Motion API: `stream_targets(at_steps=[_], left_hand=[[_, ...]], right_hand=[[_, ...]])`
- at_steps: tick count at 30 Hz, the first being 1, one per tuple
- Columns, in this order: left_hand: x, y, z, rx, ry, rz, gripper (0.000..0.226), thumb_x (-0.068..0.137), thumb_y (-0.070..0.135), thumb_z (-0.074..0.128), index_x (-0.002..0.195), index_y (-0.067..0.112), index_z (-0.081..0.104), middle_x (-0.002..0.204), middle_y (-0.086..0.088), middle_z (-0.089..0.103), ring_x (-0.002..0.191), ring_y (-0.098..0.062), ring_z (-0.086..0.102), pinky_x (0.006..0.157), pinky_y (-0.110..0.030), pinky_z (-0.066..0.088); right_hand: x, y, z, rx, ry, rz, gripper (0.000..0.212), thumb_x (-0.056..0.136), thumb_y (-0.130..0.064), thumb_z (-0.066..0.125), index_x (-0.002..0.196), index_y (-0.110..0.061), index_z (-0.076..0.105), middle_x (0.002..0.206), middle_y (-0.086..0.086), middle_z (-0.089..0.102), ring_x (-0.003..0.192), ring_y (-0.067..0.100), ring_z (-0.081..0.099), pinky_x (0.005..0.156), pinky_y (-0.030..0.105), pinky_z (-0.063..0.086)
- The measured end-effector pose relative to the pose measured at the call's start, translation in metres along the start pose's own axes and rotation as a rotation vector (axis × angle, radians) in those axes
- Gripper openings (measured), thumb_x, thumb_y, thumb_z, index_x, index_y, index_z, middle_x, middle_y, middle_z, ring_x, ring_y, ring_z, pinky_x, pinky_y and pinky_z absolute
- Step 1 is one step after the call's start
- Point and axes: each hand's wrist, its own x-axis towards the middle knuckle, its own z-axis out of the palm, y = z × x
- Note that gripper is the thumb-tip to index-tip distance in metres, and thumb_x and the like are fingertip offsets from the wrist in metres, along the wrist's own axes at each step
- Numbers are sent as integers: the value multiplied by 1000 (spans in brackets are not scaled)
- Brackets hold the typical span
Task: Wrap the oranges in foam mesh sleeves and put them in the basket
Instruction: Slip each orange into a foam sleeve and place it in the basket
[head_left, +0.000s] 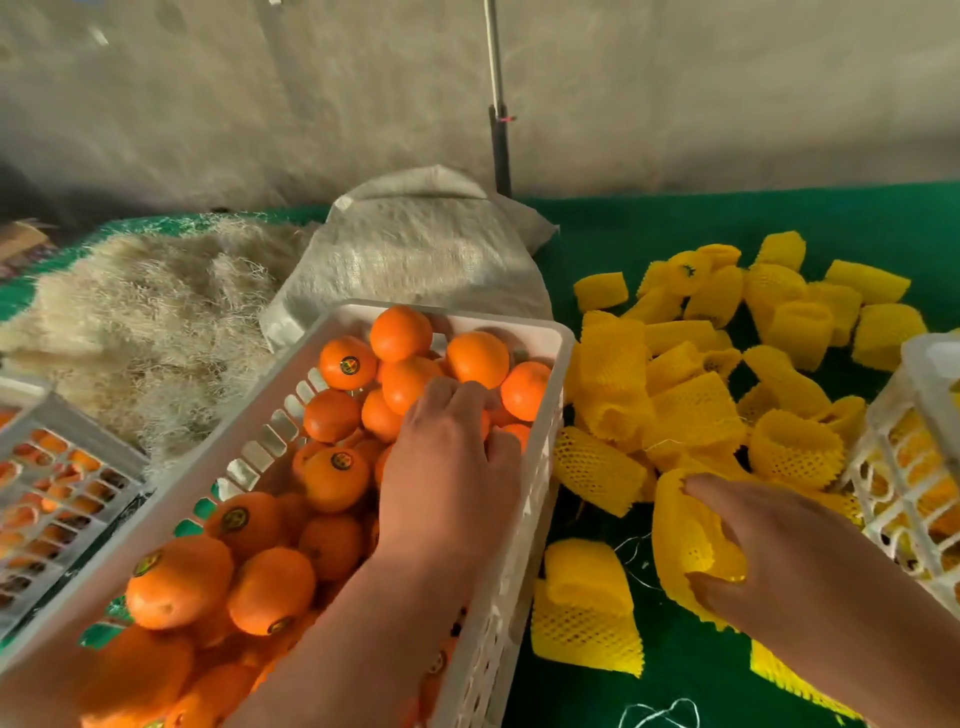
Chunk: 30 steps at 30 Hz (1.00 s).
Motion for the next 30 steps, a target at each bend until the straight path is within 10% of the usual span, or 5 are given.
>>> stream_targets(at_steps=[9,22,27,30], left_hand=[[23,-54,13,109,55,-225,67,93,42,68,147,15,39,149,-10,39,137,-29,33,109,-42,38],[61,-66,20,218,144,-132,57,80,43,80,117,15,46,107,-12,62,100,-38,59,69,-38,36],[41,4,1,-132,271,132,67,82,54,79,133,26,45,123,12,50,91,0,49,63,-9,42],[3,49,-2,-400,-63,234,80,73,68,79,139,45,40,129,32,48,114,7,53,79,-10,50]], right_hand=[[4,8,9,46,-96,40,99,80,-71,71,161,-44,20,146,-25,49,126,1,48,98,17,40],[9,15,19,11,-88,58,95,80,-65,72,160,-42,26,144,-20,54,119,6,53,95,20,44],[8,12,15,44,-19,29,98,86,-66,66,161,-45,7,147,-24,43,121,2,43,100,19,38],[8,7,9,94,3,13,81,86,-63,61,153,-55,17,134,-24,51,114,2,46,96,16,39]])
